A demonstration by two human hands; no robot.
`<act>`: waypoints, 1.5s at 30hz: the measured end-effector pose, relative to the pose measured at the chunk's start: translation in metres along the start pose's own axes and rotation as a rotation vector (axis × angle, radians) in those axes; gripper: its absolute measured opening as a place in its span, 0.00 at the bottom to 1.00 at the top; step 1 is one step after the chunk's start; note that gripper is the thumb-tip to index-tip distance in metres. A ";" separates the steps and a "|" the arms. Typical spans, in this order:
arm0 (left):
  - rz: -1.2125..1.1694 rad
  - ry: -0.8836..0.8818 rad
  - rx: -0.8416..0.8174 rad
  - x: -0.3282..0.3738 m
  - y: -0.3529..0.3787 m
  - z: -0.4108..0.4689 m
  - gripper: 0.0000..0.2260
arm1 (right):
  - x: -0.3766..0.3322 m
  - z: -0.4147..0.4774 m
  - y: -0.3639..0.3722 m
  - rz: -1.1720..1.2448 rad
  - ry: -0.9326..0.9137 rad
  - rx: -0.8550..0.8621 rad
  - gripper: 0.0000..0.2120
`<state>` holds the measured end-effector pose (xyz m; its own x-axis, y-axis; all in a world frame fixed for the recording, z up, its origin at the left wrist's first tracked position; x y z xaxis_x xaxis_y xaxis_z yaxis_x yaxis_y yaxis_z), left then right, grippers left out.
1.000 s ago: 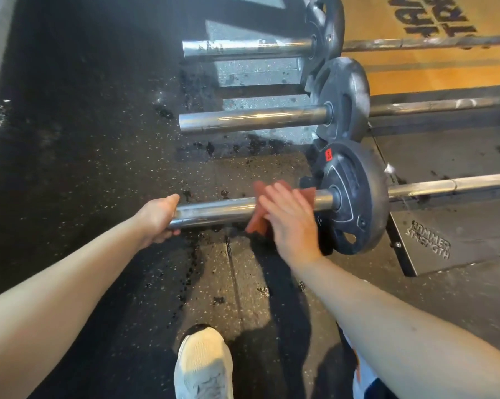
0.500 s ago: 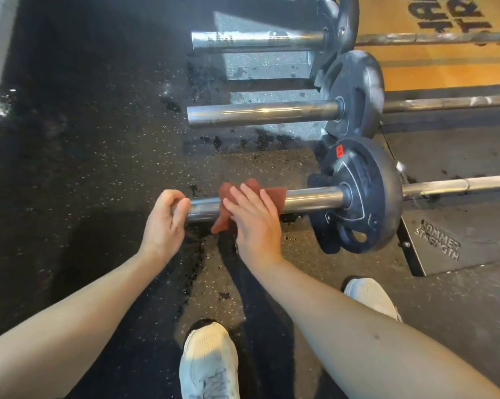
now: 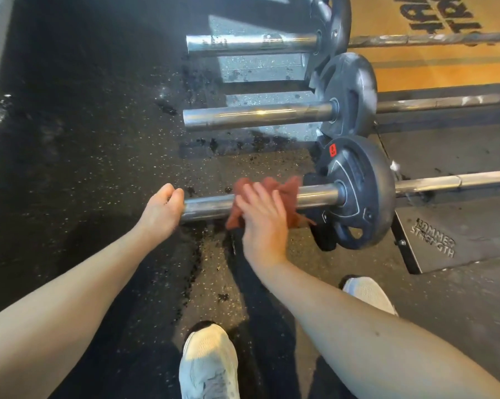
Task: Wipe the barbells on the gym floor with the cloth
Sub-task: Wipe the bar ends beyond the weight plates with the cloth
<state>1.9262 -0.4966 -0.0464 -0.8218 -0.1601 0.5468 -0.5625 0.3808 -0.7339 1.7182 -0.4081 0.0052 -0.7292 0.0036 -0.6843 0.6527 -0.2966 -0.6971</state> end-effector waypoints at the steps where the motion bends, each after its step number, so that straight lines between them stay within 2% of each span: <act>1: -0.032 -0.038 -0.017 -0.002 0.001 0.002 0.11 | -0.014 0.000 0.016 0.046 -0.045 -0.042 0.19; 3: -0.091 -0.098 -0.039 -0.006 0.002 0.006 0.11 | -0.026 0.005 0.028 0.112 -0.113 -0.088 0.18; 6: -0.033 -0.061 -0.030 -0.008 0.001 0.007 0.11 | -0.005 0.007 0.001 0.148 -0.185 -0.115 0.17; 9: -0.075 -0.044 -0.003 -0.008 0.003 0.000 0.15 | 0.055 0.008 -0.058 0.055 -0.112 -0.042 0.13; 11: -0.016 -0.023 0.023 -0.007 0.004 -0.003 0.14 | 0.086 0.005 -0.090 0.031 -0.055 0.038 0.13; 14: 0.124 0.106 0.075 -0.002 0.002 -0.010 0.06 | 0.093 0.001 -0.091 0.033 0.125 0.139 0.15; 16: 0.028 0.205 0.067 -0.002 0.007 -0.019 0.09 | 0.074 -0.002 -0.072 -0.014 0.193 0.174 0.18; 18: -0.118 0.232 0.119 -0.006 0.004 -0.029 0.10 | 0.050 -0.002 -0.047 0.015 0.162 0.160 0.19; 20: -0.102 0.277 0.184 -0.005 0.003 -0.034 0.13 | 0.037 0.001 -0.029 0.048 0.113 0.128 0.19; 24: -0.131 0.217 0.235 0.005 0.001 -0.031 0.07 | 0.035 0.005 -0.025 0.085 -0.028 0.023 0.18; 26: -0.146 0.180 0.235 0.006 0.001 -0.030 0.08 | 0.044 0.007 -0.036 0.118 -0.101 -0.044 0.15; 30: -0.083 0.140 0.164 0.008 -0.001 -0.024 0.11 | 0.070 0.011 -0.069 0.057 -0.119 -0.008 0.14; 35: -0.028 -0.011 -0.057 -0.003 0.005 -0.007 0.17 | 0.057 0.000 -0.059 -0.007 0.019 0.121 0.16; 38: -0.033 -0.036 -0.067 -0.007 0.005 -0.002 0.18 | -0.001 -0.004 0.000 -0.004 -0.100 0.021 0.17; 40: -0.065 -0.015 -0.035 -0.007 0.002 -0.001 0.20 | -0.033 -0.002 0.034 0.089 -0.195 -0.050 0.17; 42: -0.060 0.000 -0.031 -0.005 0.001 -0.002 0.20 | -0.035 0.005 0.040 0.187 -0.245 -0.101 0.16; 45: -0.016 -0.002 -0.041 -0.004 0.001 -0.005 0.17 | 0.002 0.011 0.000 0.203 -0.278 -0.148 0.16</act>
<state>1.9291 -0.4908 -0.0476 -0.8127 -0.1684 0.5578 -0.5718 0.4148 -0.7078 1.7145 -0.4186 0.0060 -0.5963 -0.3067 -0.7419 0.7977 -0.1230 -0.5903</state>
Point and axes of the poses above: each hand's wrist, its own z-axis towards the middle knuckle, its own y-axis out of the palm, x = y × z, the point moved 9 cm from there along z, towards the middle knuckle, and after that the axes turned 14 degrees about z, right-handed, at the moved point
